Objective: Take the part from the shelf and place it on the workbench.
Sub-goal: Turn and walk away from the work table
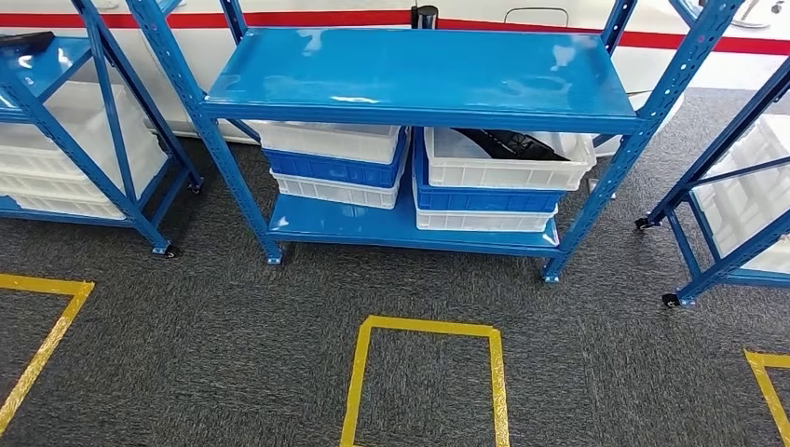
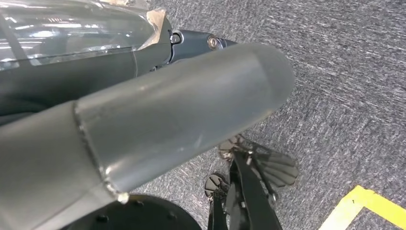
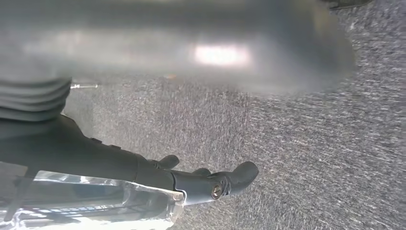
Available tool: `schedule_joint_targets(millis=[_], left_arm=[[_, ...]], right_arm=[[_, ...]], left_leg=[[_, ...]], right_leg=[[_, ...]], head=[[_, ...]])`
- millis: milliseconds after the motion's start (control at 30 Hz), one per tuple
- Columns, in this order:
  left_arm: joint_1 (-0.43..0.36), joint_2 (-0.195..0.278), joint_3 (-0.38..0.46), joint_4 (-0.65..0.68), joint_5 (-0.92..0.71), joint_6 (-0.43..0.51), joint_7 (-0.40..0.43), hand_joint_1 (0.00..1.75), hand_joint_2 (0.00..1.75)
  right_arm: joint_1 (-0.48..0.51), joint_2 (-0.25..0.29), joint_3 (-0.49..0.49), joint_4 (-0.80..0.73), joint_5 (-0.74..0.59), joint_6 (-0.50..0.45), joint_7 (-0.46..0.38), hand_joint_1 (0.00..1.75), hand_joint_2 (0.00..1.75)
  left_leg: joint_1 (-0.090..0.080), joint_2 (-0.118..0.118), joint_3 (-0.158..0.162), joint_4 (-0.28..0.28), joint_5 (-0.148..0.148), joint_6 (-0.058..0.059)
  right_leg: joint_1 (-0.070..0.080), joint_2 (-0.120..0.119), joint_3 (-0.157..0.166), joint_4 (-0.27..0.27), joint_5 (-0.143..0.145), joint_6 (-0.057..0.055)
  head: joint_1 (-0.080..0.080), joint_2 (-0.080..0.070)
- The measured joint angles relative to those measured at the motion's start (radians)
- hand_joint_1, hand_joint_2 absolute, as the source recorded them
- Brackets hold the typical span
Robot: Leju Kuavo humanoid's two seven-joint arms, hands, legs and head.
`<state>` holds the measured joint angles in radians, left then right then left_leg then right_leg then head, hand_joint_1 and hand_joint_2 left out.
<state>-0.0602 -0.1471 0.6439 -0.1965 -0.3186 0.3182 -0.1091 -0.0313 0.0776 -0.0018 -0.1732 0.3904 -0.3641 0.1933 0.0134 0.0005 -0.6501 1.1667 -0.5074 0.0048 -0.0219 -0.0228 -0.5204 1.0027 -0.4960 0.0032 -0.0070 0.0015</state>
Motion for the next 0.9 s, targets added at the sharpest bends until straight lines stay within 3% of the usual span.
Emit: schedule_joint_targets(millis=[33,100,167,433,567,667,800,900], left_arm=[[-0.002,0.000,0.000,0.000,-0.001,0.000,0.000,0.00,0.00],[-0.005,0.000,0.000,0.000,-0.002,0.002,0.000,0.00,0.87],[-0.006,-0.001,0.000,0.000,-0.002,0.003,0.000,0.00,1.75],[-0.006,0.000,0.000,0.000,0.000,0.005,-0.003,0.00,1.75],[-0.006,0.000,0.000,0.000,0.002,0.005,-0.003,0.00,1.75],[-0.006,0.000,0.001,0.000,0.004,0.002,-0.003,0.00,1.75],[-0.006,0.000,0.005,0.000,0.005,-0.007,0.001,0.00,1.75],[-0.001,0.003,-0.002,-0.001,0.004,-0.017,0.003,0.00,1.75]], right_arm=[[-0.001,0.000,-0.003,0.000,-0.003,-0.001,-0.005,0.00,1.75],[-0.002,0.000,-0.009,0.000,-0.006,-0.004,-0.016,0.00,1.75],[-0.001,-0.001,-0.014,0.000,-0.007,-0.005,-0.026,0.00,1.75],[-0.002,-0.001,-0.022,0.000,-0.012,-0.006,-0.038,0.00,1.75],[-0.002,-0.001,-0.023,0.000,-0.012,-0.005,-0.042,0.00,0.00],[-0.002,-0.001,-0.023,0.000,-0.012,-0.005,-0.048,0.00,0.00],[-0.002,-0.001,-0.024,0.000,-0.012,-0.005,-0.052,0.00,1.75],[0.002,-0.003,-0.025,-0.002,-0.016,-0.002,-0.065,0.00,1.75]], left_leg=[[-0.002,0.006,0.034,-0.067,0.024,0.003],[-0.005,0.014,0.073,-0.145,0.045,0.007],[-0.008,0.011,0.076,-0.153,0.044,0.006],[-0.023,0.007,0.076,-0.153,0.044,0.019],[-0.024,0.007,0.075,-0.152,0.043,0.022],[-0.023,0.007,0.076,-0.152,0.043,0.022],[-0.022,0.007,0.076,-0.152,0.043,0.022],[-0.020,0.007,0.076,-0.152,0.043,0.022]], right_leg=[[0.004,-0.001,0.001,0.001,-0.002,0.003],[0.014,-0.002,-0.002,0.002,-0.008,0.008],[0.021,-0.004,-0.006,0.001,-0.012,0.008],[0.016,-0.007,-0.003,-0.005,-0.007,0.016],[0.015,-0.007,-0.003,-0.007,-0.006,0.018],[0.013,-0.007,-0.003,-0.007,-0.006,0.021],[0.012,-0.007,-0.003,-0.007,-0.006,0.022],[0.013,-0.007,-0.001,-0.007,-0.007,0.022]], head=[[0.000,0.000],[0.001,0.000],[0.004,0.000],[0.004,0.000],[0.004,0.000],[0.004,0.000],[0.004,0.000],[0.004,0.000]])
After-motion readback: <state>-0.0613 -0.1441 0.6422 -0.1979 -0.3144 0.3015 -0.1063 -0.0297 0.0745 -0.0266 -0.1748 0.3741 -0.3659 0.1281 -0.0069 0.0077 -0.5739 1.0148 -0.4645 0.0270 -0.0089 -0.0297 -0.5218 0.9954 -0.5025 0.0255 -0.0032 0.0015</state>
